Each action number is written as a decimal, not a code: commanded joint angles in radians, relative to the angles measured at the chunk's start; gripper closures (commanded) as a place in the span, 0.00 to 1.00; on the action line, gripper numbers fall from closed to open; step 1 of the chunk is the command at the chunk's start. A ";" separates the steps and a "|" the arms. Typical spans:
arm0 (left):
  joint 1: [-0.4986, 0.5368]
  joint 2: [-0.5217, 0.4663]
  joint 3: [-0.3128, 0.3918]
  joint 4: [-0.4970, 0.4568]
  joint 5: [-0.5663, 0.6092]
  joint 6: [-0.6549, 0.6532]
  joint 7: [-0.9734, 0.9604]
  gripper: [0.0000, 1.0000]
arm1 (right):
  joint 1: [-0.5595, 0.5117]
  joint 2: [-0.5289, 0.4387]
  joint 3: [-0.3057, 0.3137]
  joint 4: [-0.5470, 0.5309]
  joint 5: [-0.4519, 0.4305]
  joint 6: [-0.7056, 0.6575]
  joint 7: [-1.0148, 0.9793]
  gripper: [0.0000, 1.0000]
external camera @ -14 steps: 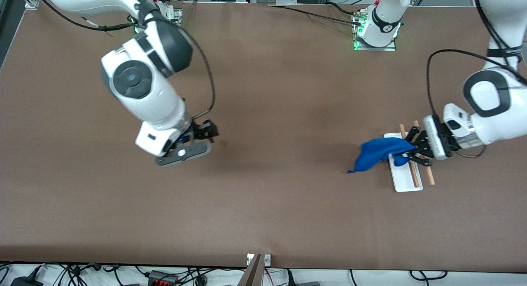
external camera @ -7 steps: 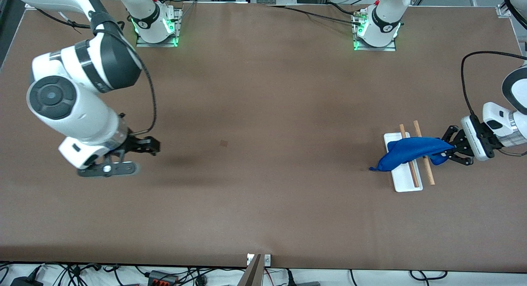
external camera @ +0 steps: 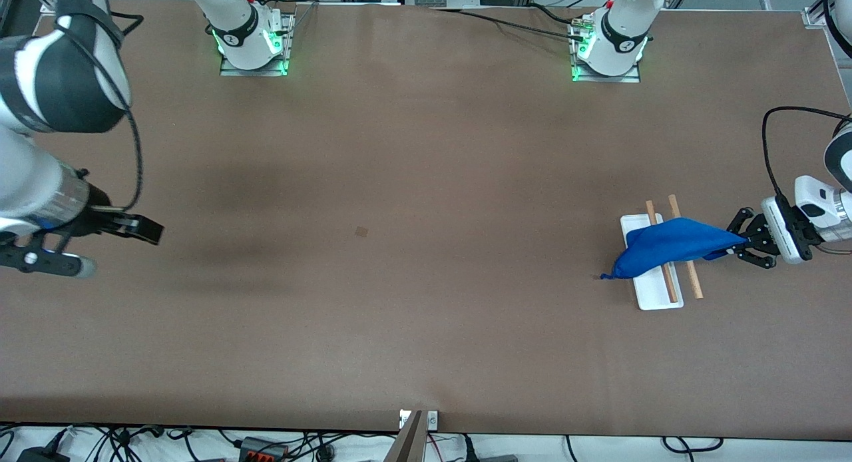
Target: Pass towel and hang on rack
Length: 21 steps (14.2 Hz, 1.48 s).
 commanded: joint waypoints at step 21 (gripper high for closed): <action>0.068 0.178 -0.004 0.238 0.017 -0.113 0.047 0.00 | -0.069 -0.362 -0.111 -0.419 0.123 0.113 -0.295 0.00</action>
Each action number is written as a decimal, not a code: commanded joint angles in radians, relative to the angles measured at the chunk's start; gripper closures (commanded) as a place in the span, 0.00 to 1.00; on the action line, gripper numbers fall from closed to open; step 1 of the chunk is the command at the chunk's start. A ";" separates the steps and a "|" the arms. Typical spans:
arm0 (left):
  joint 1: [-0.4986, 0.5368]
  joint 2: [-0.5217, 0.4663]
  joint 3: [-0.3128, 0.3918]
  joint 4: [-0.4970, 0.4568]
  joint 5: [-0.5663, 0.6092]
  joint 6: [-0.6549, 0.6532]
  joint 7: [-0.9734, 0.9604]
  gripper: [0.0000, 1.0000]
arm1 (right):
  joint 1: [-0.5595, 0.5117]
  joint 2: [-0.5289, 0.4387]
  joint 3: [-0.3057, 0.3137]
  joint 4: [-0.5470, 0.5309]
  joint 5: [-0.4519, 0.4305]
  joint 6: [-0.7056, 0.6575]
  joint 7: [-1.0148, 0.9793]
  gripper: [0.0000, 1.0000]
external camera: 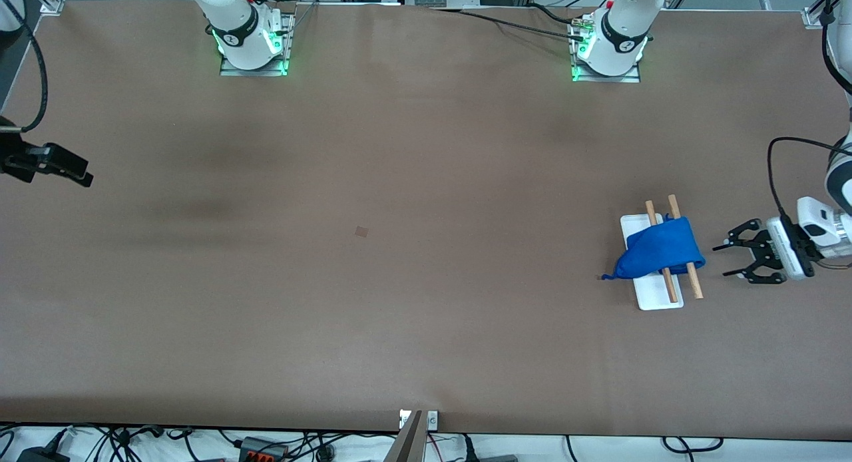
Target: Pass towel and hang on rack
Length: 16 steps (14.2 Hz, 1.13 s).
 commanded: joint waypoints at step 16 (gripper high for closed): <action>-0.076 0.009 0.001 0.519 0.149 -0.634 -1.084 0.00 | 0.015 -0.057 0.003 -0.024 0.003 -0.022 -0.036 0.00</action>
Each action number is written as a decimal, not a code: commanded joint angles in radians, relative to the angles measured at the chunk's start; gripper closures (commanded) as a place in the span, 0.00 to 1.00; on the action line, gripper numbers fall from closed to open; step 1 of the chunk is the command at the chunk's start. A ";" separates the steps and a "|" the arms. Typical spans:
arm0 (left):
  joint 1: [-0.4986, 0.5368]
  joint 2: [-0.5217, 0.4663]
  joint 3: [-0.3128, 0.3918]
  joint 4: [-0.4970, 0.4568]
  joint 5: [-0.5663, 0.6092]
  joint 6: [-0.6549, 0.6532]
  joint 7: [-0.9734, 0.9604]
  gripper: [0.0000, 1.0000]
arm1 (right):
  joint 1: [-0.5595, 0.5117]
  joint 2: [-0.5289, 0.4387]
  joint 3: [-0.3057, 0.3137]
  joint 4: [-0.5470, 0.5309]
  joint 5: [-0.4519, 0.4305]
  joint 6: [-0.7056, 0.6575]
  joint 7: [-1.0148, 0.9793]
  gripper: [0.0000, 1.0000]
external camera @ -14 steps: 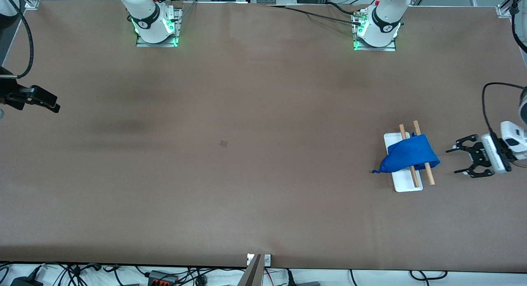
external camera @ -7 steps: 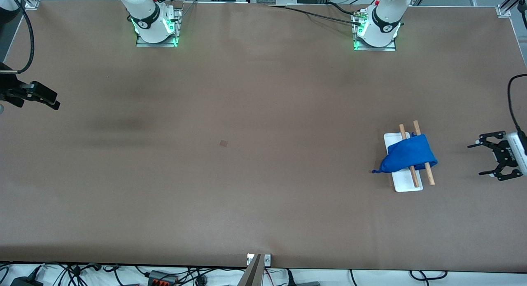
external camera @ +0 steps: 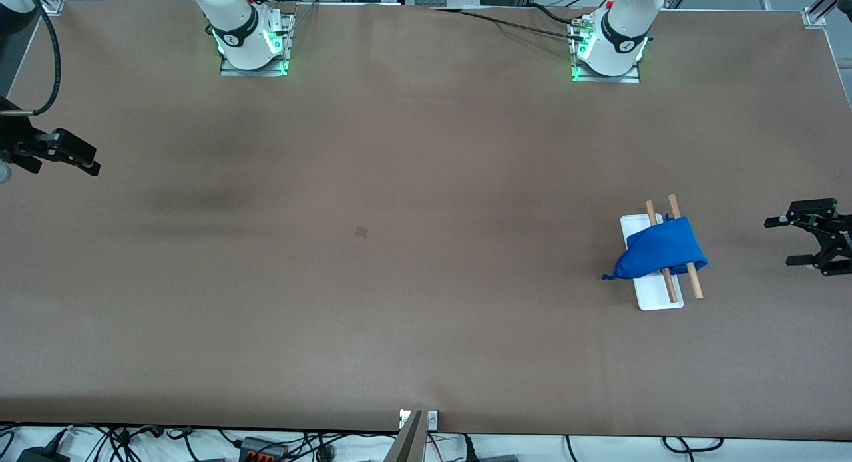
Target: Pass towel and hang on rack
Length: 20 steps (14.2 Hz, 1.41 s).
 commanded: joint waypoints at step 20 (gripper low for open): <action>-0.237 -0.155 -0.005 0.116 0.353 -0.238 -0.476 0.00 | 0.000 -0.037 0.003 0.005 0.003 -0.066 -0.013 0.00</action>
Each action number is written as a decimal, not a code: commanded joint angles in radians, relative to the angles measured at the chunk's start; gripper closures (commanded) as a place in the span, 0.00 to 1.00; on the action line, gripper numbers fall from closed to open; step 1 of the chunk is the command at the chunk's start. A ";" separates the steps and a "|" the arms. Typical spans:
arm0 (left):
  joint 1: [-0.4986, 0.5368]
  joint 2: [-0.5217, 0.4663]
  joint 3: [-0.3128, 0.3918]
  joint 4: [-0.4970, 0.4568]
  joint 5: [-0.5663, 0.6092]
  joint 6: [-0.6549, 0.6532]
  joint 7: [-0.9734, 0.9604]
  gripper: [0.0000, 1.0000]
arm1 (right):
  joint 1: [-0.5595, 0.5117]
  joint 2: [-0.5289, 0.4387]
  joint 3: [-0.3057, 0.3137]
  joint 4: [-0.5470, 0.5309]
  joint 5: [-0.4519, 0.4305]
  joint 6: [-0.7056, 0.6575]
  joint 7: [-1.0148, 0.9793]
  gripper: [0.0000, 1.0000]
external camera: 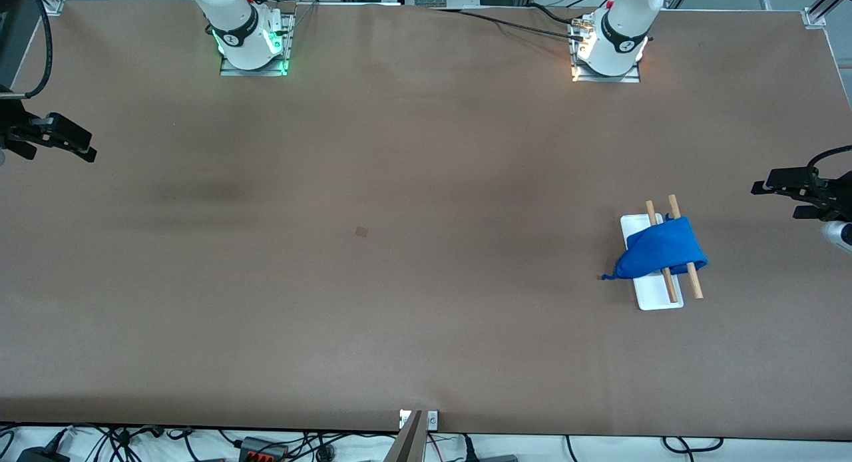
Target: Pass towel and hang on rack
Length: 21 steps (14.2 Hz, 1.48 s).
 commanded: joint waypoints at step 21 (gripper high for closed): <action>-0.089 -0.619 0.013 -0.823 0.069 0.454 -0.519 0.00 | 0.002 -0.004 0.004 -0.009 0.002 -0.019 -0.015 0.00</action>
